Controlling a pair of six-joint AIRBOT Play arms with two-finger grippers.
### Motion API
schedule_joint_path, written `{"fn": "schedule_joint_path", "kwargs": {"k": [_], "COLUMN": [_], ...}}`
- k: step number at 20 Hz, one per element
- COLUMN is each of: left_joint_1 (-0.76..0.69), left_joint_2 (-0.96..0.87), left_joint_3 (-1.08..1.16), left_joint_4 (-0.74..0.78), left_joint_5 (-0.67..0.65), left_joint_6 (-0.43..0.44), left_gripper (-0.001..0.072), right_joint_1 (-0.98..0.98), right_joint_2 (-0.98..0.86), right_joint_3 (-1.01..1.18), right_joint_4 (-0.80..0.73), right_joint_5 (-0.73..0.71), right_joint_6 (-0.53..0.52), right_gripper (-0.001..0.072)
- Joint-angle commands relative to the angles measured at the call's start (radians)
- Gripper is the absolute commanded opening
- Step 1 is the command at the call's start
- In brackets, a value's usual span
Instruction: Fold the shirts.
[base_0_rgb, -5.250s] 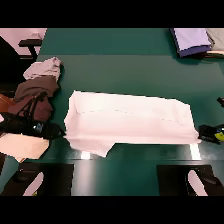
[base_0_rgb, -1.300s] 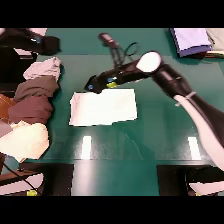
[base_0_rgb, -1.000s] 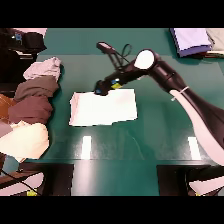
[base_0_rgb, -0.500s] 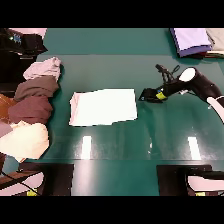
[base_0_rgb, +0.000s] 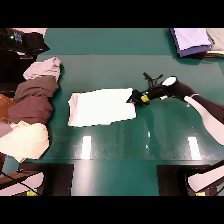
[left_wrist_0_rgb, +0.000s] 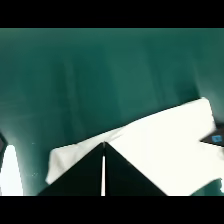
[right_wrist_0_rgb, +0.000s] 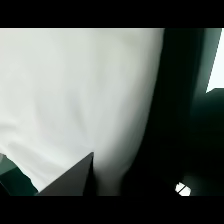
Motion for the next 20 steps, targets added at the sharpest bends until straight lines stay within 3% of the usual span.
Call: {"fn": "schedule_joint_path", "kwargs": {"k": [1, 2, 8, 15, 20], "left_joint_1": [-0.002, -0.017, -0.217, -0.312, -0.312], "left_joint_2": [0.001, 0.001, 0.001, 0.001, 0.001], "left_joint_3": [-0.033, -0.051, -0.114, -0.114, -0.114], "left_joint_4": [-0.090, -0.087, -0.066, -0.068, -0.069], "left_joint_5": [0.000, 0.001, 0.040, 0.123, 0.153], "left_joint_6": [0.024, 0.024, 0.050, 0.047, 0.017], "left_gripper": [0.0022, 0.0021, 0.0021, 0.0021, 0.0022], "right_joint_1": [0.050, 0.051, -0.144, -0.795, -1.260], "right_joint_2": [-0.070, -0.066, 0.146, 0.557, 0.705], "right_joint_3": [0.125, 0.152, 0.110, -0.181, -0.327], "right_joint_4": [0.046, 0.042, -0.155, -0.326, -0.351], "right_joint_5": [-0.002, 0.011, 0.012, 0.011, -0.020], "right_joint_6": [-0.014, -0.014, 0.032, 0.074, 0.075], "right_gripper": [0.0083, 0.0035, 0.0031, 0.0012, 0.0012]}}
